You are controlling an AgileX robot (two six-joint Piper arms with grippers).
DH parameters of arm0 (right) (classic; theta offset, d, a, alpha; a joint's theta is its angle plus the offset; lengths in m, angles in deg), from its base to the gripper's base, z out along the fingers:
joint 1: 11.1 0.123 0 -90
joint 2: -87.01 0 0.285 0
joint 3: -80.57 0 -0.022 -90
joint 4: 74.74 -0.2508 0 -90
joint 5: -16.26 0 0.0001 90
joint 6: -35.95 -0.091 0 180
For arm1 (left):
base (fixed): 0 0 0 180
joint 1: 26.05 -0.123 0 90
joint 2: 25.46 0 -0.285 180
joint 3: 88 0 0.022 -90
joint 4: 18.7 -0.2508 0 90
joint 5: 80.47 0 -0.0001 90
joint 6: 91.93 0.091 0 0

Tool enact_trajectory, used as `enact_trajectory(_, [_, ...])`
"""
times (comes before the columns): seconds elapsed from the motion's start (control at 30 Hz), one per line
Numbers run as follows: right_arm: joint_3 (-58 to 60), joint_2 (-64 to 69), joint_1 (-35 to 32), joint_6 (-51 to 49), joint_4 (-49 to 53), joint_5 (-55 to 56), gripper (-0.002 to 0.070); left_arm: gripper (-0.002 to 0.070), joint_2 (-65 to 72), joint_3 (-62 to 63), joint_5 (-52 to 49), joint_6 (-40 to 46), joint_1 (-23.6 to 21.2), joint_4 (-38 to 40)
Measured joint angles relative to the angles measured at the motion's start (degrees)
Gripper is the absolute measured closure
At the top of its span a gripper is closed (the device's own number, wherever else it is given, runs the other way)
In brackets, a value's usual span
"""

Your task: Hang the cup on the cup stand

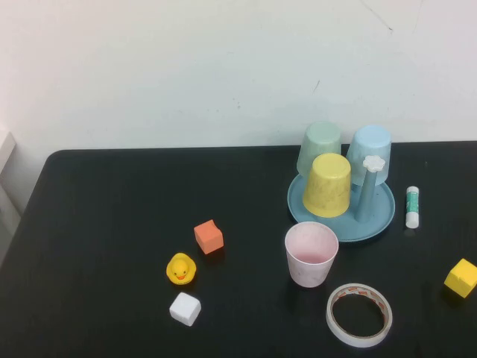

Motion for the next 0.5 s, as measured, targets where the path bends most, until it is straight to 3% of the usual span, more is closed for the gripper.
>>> enact_trajectory(0.5, [0.0, 0.0, 0.0, 2.5, 0.0, 0.0, 0.0678, 0.0676, 0.0, 0.0, 0.0, -0.2, 0.0, 0.0])
